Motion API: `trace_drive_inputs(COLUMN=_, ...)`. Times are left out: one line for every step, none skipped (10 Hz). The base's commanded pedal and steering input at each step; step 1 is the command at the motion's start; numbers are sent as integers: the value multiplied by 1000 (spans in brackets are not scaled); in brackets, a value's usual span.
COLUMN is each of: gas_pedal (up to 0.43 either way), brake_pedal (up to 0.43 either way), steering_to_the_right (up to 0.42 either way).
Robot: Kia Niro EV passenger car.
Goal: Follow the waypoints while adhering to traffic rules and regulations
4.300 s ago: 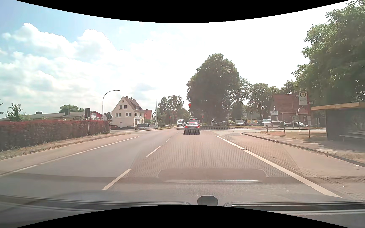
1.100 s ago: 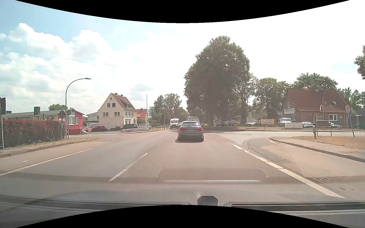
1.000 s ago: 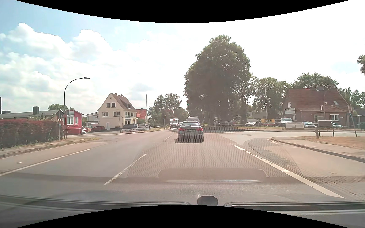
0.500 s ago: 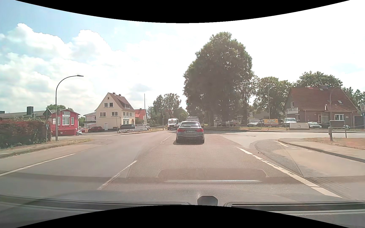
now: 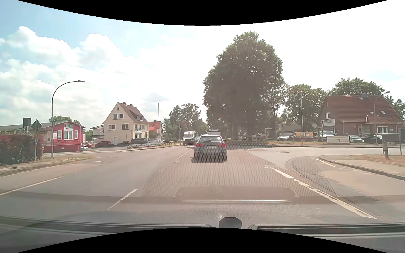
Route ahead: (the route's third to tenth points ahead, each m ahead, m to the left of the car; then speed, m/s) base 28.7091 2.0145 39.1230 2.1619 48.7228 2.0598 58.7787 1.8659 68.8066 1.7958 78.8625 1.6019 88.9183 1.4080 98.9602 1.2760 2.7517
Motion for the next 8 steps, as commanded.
trace_drive_inputs(gas_pedal=0, brake_pedal=0, steering_to_the_right=-2)
trace_drive_inputs(gas_pedal=0, brake_pedal=0, steering_to_the_right=-3)
trace_drive_inputs(gas_pedal=0, brake_pedal=0, steering_to_the_right=-2)
trace_drive_inputs(gas_pedal=0, brake_pedal=0, steering_to_the_right=-3)
trace_drive_inputs(gas_pedal=0, brake_pedal=0, steering_to_the_right=-3)
trace_drive_inputs(gas_pedal=0, brake_pedal=0, steering_to_the_right=-3)
trace_drive_inputs(gas_pedal=0, brake_pedal=0, steering_to_the_right=-2)
trace_drive_inputs(gas_pedal=110, brake_pedal=0, steering_to_the_right=-2)
